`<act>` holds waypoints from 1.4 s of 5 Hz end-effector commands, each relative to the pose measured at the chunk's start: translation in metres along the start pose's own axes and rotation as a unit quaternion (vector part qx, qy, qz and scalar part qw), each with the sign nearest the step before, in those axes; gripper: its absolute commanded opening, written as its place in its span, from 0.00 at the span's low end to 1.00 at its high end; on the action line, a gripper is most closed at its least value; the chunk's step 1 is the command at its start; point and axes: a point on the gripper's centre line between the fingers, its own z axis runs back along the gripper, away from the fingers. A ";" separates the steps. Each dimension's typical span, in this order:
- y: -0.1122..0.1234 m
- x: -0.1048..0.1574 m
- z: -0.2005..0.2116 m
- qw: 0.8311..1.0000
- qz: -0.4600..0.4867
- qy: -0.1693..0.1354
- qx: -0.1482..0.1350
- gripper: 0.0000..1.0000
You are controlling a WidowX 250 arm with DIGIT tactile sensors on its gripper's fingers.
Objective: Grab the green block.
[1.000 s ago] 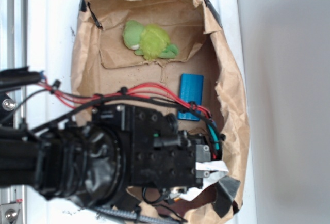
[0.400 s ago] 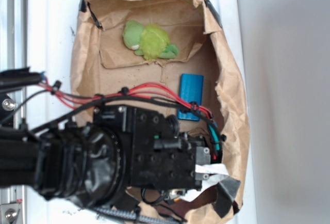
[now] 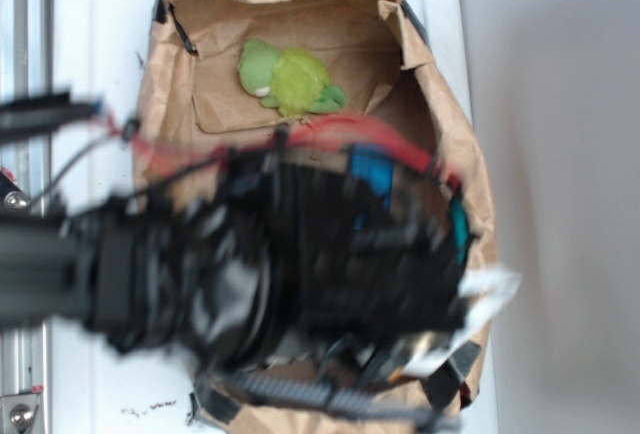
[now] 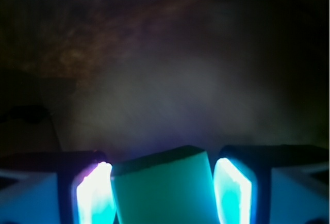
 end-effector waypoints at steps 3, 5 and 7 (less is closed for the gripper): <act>0.029 -0.065 0.089 0.935 0.331 -0.102 0.071 0.00; 0.016 -0.038 0.088 0.912 0.387 -0.074 0.115 0.00; 0.007 -0.027 0.103 0.912 0.386 -0.084 0.110 0.00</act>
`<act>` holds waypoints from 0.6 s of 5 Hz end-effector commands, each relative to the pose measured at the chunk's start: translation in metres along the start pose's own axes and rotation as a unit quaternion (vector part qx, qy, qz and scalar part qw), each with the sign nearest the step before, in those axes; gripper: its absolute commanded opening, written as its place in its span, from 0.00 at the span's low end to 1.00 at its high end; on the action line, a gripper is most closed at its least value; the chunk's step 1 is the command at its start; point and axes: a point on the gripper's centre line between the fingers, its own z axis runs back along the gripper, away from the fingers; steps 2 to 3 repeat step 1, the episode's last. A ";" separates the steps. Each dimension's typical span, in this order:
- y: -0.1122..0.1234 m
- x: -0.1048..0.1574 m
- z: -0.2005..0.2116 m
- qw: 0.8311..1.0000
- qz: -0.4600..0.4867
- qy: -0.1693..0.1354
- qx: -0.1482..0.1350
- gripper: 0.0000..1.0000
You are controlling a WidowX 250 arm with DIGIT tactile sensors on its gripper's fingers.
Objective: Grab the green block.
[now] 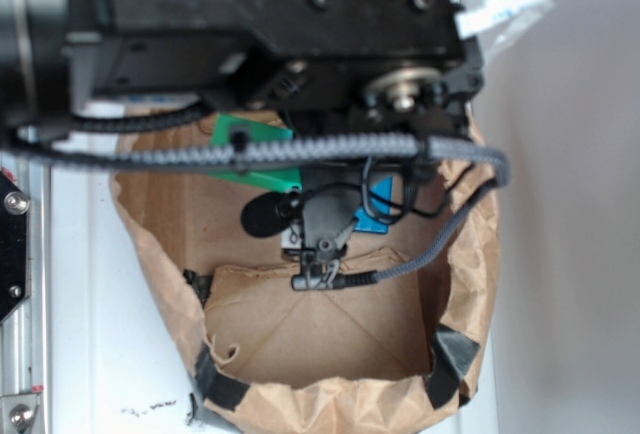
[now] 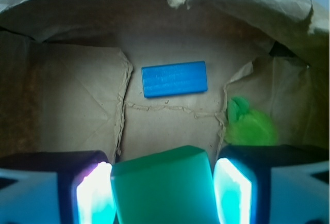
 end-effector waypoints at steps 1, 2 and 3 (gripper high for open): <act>-0.014 0.007 0.024 0.999 -0.009 -0.038 0.016 0.00; -0.014 0.007 0.024 0.999 -0.009 -0.038 0.016 0.00; -0.014 0.007 0.024 0.999 -0.009 -0.038 0.016 0.00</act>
